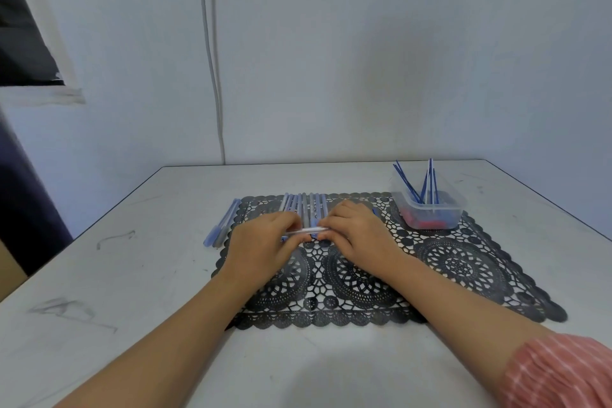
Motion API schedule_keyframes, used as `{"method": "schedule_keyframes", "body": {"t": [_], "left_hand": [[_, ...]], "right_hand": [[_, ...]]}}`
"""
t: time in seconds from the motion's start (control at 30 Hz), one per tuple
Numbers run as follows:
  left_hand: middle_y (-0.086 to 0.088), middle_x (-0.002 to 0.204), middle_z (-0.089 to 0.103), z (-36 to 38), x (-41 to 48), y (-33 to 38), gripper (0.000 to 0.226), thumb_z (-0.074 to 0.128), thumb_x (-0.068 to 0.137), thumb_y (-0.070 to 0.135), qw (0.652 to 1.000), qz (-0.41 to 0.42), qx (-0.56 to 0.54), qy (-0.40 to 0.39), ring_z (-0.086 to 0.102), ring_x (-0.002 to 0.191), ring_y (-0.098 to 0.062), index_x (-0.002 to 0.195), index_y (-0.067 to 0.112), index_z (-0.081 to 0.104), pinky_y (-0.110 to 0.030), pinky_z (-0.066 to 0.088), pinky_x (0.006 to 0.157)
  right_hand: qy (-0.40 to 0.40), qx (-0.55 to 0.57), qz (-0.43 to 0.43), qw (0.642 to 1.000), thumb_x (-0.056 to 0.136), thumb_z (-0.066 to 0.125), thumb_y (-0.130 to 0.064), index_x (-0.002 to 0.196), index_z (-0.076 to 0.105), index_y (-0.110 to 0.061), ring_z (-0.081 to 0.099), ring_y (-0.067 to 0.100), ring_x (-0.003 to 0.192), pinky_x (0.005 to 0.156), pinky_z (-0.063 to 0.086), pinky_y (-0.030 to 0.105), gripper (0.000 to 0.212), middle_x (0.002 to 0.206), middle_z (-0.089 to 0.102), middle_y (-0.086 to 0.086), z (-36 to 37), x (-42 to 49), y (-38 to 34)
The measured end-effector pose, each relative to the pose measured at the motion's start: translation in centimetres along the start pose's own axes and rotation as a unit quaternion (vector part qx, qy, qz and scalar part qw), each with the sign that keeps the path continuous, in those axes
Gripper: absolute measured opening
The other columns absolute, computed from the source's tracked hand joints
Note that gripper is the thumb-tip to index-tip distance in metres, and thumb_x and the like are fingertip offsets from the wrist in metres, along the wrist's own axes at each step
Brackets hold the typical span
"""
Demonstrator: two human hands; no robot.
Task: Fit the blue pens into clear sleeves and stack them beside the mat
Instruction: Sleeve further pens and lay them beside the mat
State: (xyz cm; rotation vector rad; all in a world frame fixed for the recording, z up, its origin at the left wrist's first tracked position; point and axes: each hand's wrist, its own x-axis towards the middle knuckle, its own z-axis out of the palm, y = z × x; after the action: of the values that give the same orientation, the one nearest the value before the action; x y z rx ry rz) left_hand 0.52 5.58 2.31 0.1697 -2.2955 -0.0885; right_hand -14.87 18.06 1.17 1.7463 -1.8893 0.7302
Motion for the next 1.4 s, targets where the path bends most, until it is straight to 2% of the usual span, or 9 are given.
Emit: {"method": "schedule_keyframes", "body": {"t": [0.13, 0.4, 0.57, 0.67, 0.83, 0.97, 1.07, 1.2, 1.4], "left_hand": [[0.013, 0.057, 0.063, 0.5, -0.1, -0.2, 0.035, 0.049, 0.083, 0.049, 1.0, 0.027, -0.015, 0.005, 0.053, 0.044, -0.001, 0.081, 0.022, 0.072, -0.017, 0.044, 0.043], [0.011, 0.049, 0.059, 1.0, -0.1, 0.0, 0.04, 0.043, 0.088, 0.046, 0.999, 0.029, -0.023, -0.007, 0.045, 0.037, -0.002, 0.084, 0.021, 0.075, -0.017, 0.039, 0.037], [0.011, 0.054, 0.064, 0.8, 0.0, -0.1, 0.041, 0.043, 0.087, 0.048, 0.999, 0.028, -0.019, 0.0, 0.052, 0.04, -0.002, 0.084, 0.022, 0.075, -0.017, 0.044, 0.037], [0.012, 0.054, 0.064, 0.8, 0.0, -0.4, 0.041, 0.043, 0.086, 0.048, 1.0, 0.018, -0.011, 0.001, 0.052, 0.041, 0.001, 0.082, 0.024, 0.075, -0.018, 0.045, 0.037], [0.01, 0.054, 0.064, 1.0, -0.1, -0.8, 0.043, 0.042, 0.086, 0.05, 1.0, 0.009, -0.022, -0.015, 0.053, 0.042, -0.001, 0.081, 0.022, 0.075, -0.024, 0.049, 0.038], [0.009, 0.057, 0.065, 1.0, -0.2, -1.2, 0.044, 0.044, 0.086, 0.052, 0.999, 0.01, -0.036, -0.037, 0.056, 0.045, -0.002, 0.084, 0.021, 0.075, -0.025, 0.05, 0.043], [0.011, 0.059, 0.066, 0.9, -0.2, -1.5, 0.043, 0.045, 0.085, 0.052, 0.998, 0.018, -0.042, -0.037, 0.055, 0.046, -0.001, 0.086, 0.023, 0.076, -0.023, 0.05, 0.043], [0.012, 0.059, 0.066, 0.8, -0.2, -1.4, 0.042, 0.046, 0.085, 0.053, 0.998, 0.019, -0.043, -0.03, 0.054, 0.046, 0.001, 0.088, 0.024, 0.076, -0.018, 0.048, 0.043], [0.015, 0.057, 0.064, 0.6, -0.1, -1.0, 0.037, 0.048, 0.085, 0.053, 0.998, 0.035, -0.047, -0.025, 0.052, 0.043, 0.003, 0.087, 0.027, 0.075, -0.018, 0.047, 0.039]], "right_hand": [[0.011, -0.011, -0.001, 1.0, 0.085, 0.047, -0.036, 0.085, 0.073, -0.014, 0.057, 0.017, 0.07, 0.065, 0.042, 0.026, 0.034, 0.072, 0.064, -0.003, -0.2, 0.0, 0.0], [0.015, 0.006, 0.0, 1.0, 0.082, 0.051, -0.034, 0.085, 0.073, -0.015, 0.057, 0.015, 0.066, 0.058, 0.047, 0.027, 0.029, 0.07, 0.066, -0.004, -0.5, 0.0, 0.2], [-0.008, 0.079, 0.03, 0.996, 0.085, 0.05, -0.04, 0.099, 0.072, -0.015, 0.057, 0.01, 0.075, 0.064, 0.05, 0.027, 0.036, 0.079, 0.066, -0.004, -0.9, -0.2, -0.3], [-0.014, 0.133, 0.046, 0.99, 0.086, 0.044, -0.035, 0.107, 0.07, -0.015, 0.055, 0.008, 0.078, 0.067, 0.049, 0.027, 0.039, 0.082, 0.068, -0.001, -0.9, -0.3, -0.4], [0.027, 0.155, 0.072, 0.985, 0.082, 0.065, -0.026, 0.099, 0.073, -0.018, 0.059, 0.009, 0.073, 0.064, 0.052, 0.032, 0.021, 0.079, 0.068, -0.003, -0.5, -0.3, 0.1], [0.042, 0.178, 0.097, 0.978, 0.077, 0.073, -0.017, 0.099, 0.072, -0.022, 0.054, -0.003, 0.073, 0.067, 0.047, 0.02, 0.023, 0.079, 0.062, -0.014, -0.6, -0.2, 0.1], [0.025, 0.184, 0.098, 0.978, 0.078, 0.073, -0.017, 0.104, 0.071, -0.023, 0.056, -0.001, 0.078, 0.07, 0.044, 0.016, 0.027, 0.084, 0.063, -0.01, -0.5, -0.1, 0.0], [0.023, 0.177, 0.099, 0.979, 0.079, 0.072, -0.019, 0.104, 0.071, -0.021, 0.059, 0.007, 0.078, 0.066, 0.047, 0.021, 0.025, 0.088, 0.066, -0.003, -0.3, -0.2, 0.0], [0.011, 0.158, 0.079, 0.984, 0.074, 0.075, -0.018, 0.093, 0.075, -0.016, 0.059, 0.011, 0.073, 0.063, 0.052, 0.031, 0.019, 0.081, 0.068, 0.001, -0.4, -0.2, 0.1]]}}
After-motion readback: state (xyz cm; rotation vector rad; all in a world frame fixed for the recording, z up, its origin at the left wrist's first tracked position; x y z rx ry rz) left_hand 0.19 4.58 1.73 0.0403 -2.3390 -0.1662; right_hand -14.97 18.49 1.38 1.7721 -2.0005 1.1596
